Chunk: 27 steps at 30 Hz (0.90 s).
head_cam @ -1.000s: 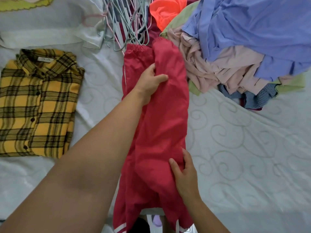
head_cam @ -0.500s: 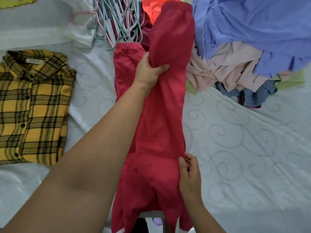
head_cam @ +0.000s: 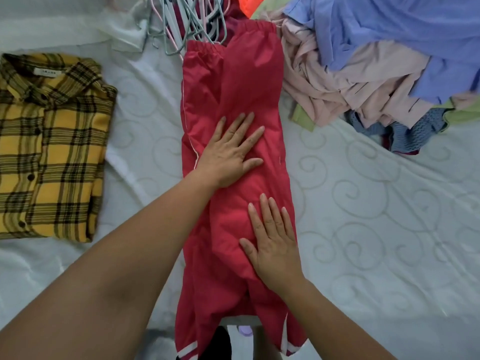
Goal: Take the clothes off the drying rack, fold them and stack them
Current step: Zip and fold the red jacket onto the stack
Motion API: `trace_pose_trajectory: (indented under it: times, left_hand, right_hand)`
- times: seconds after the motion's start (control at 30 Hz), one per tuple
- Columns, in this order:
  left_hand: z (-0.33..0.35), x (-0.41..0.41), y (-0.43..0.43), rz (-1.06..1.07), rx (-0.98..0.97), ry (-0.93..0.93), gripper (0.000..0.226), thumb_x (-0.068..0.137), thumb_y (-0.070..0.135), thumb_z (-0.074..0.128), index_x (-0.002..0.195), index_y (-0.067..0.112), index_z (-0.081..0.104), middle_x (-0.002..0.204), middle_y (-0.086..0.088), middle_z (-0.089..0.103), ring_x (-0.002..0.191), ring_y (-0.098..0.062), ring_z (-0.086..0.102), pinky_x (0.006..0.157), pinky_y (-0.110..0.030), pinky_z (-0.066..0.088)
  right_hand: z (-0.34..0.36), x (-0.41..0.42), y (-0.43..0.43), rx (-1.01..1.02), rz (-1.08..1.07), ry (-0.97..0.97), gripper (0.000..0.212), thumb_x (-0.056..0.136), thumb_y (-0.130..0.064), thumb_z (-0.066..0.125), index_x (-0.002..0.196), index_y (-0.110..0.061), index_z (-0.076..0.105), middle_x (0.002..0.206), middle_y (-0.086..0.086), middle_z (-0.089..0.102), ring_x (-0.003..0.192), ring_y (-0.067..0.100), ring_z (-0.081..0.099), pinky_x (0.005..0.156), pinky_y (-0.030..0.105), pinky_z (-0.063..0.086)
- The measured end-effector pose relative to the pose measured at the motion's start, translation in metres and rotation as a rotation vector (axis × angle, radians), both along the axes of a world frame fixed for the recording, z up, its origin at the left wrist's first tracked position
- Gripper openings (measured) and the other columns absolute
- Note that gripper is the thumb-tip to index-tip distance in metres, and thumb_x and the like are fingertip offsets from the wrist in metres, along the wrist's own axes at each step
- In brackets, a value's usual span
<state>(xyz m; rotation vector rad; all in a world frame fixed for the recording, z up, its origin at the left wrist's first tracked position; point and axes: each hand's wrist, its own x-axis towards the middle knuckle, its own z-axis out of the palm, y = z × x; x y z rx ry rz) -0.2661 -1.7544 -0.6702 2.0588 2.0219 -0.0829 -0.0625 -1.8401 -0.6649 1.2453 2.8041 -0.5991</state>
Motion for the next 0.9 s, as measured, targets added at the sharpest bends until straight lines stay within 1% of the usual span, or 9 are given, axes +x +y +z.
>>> trace_pose_trajectory:
  times: [0.13, 0.27, 0.33, 0.4, 0.5, 0.67, 0.73, 0.83, 0.9]
  left_hand:
    - [-0.025, 0.005, 0.006, -0.022, -0.037, 0.035, 0.08, 0.079, 0.068, 0.009, 0.149, 0.028, 0.01, 0.158, -0.005, 0.002, 0.146, -0.023, -0.002, 0.111, -0.051, -0.013]
    - [-0.044, 0.004, 0.007, -0.005, -0.003, 0.009, 0.079, 0.08, 0.068, 0.012, 0.148, 0.028, 0.015, 0.158, -0.005, 0.007, 0.146, -0.023, 0.003, 0.112, -0.051, -0.009]
    - [-0.035, 0.004, 0.006, 0.011, -0.051, -0.006, 0.078, 0.082, 0.068, 0.016, 0.149, 0.029, 0.011, 0.158, -0.004, 0.004, 0.146, -0.021, 0.001, 0.112, -0.05, -0.01]
    - [-0.022, 0.005, -0.004, 0.023, 0.002, -0.046, 0.074, 0.085, 0.065, 0.021, 0.149, 0.027, 0.012, 0.158, -0.006, 0.007, 0.146, -0.021, 0.005, 0.113, -0.05, -0.008]
    - [-0.006, 0.007, -0.053, -0.01, 0.19, -0.1, 0.066, 0.093, 0.06, 0.021, 0.146, 0.022, 0.024, 0.154, -0.009, 0.023, 0.142, -0.022, 0.018, 0.112, -0.052, 0.003]
    - [-0.018, 0.011, -0.139, 0.04, 0.134, -0.095, 0.066, 0.093, 0.064, 0.011, 0.144, 0.024, 0.024, 0.15, -0.008, 0.033, 0.139, -0.018, 0.018, 0.111, -0.049, 0.006]
    - [-0.013, 0.018, -0.153, 0.317, 0.203, -0.261, 0.069, 0.091, 0.064, 0.024, 0.143, 0.019, 0.026, 0.15, -0.011, 0.031, 0.138, -0.02, 0.02, 0.112, -0.041, 0.01]
    - [0.004, 0.037, -0.179, 1.084, 0.222, -0.739, 0.083, 0.076, 0.061, 0.054, 0.135, 0.005, 0.038, 0.134, -0.018, 0.045, 0.125, -0.029, 0.041, 0.107, -0.039, 0.033]
    - [0.014, 0.05, -0.197, 1.503, 0.064, -1.07, 0.072, 0.073, 0.061, 0.062, 0.117, 0.005, 0.05, 0.112, -0.015, 0.058, 0.108, -0.03, 0.056, 0.095, -0.042, 0.045]
  right_hand:
    - [-0.025, 0.006, 0.001, 0.008, 0.023, -0.073, 0.063, 0.098, -0.055, 0.013, 0.146, -0.016, 0.027, 0.153, 0.019, 0.021, 0.143, 0.027, 0.016, 0.114, 0.043, 0.017]
    - [-0.041, 0.007, 0.003, 0.051, 0.03, -0.128, 0.063, 0.097, -0.054, 0.011, 0.147, -0.017, 0.022, 0.153, 0.019, 0.02, 0.142, 0.028, 0.016, 0.115, 0.043, 0.014]
    - [-0.04, 0.006, 0.002, 0.05, 0.041, -0.143, 0.063, 0.097, -0.054, 0.01, 0.147, -0.017, 0.022, 0.153, 0.019, 0.021, 0.142, 0.028, 0.016, 0.115, 0.042, 0.013]
    - [-0.032, 0.007, 0.003, 0.018, 0.035, -0.122, 0.063, 0.097, -0.055, 0.01, 0.146, -0.017, 0.025, 0.152, 0.018, 0.023, 0.142, 0.026, 0.016, 0.115, 0.042, 0.014]
    - [-0.018, 0.012, 0.007, -0.004, 0.018, -0.014, 0.06, 0.098, -0.053, 0.014, 0.145, -0.018, 0.028, 0.153, 0.015, 0.024, 0.142, 0.023, 0.017, 0.115, 0.04, 0.013]
    - [-0.013, 0.028, 0.008, -0.02, 0.051, 0.051, 0.058, 0.098, -0.053, 0.017, 0.142, -0.019, 0.031, 0.152, 0.01, 0.027, 0.139, 0.023, 0.024, 0.115, 0.036, 0.013]
    - [-0.009, 0.034, 0.007, -0.119, -0.164, 0.143, 0.064, 0.093, -0.058, 0.027, 0.14, -0.015, 0.036, 0.148, 0.013, 0.032, 0.135, 0.023, 0.027, 0.113, 0.035, 0.018]
    - [0.013, 0.039, 0.007, -0.456, -0.689, 0.275, 0.079, 0.077, -0.065, 0.045, 0.13, -0.007, 0.044, 0.124, 0.011, 0.048, 0.117, 0.024, 0.043, 0.1, 0.034, 0.036]
    - [0.019, 0.044, 0.006, -0.756, -0.928, 0.294, 0.059, 0.081, -0.056, 0.059, 0.115, -0.009, 0.049, 0.101, 0.002, 0.053, 0.102, 0.023, 0.053, 0.083, 0.028, 0.04]
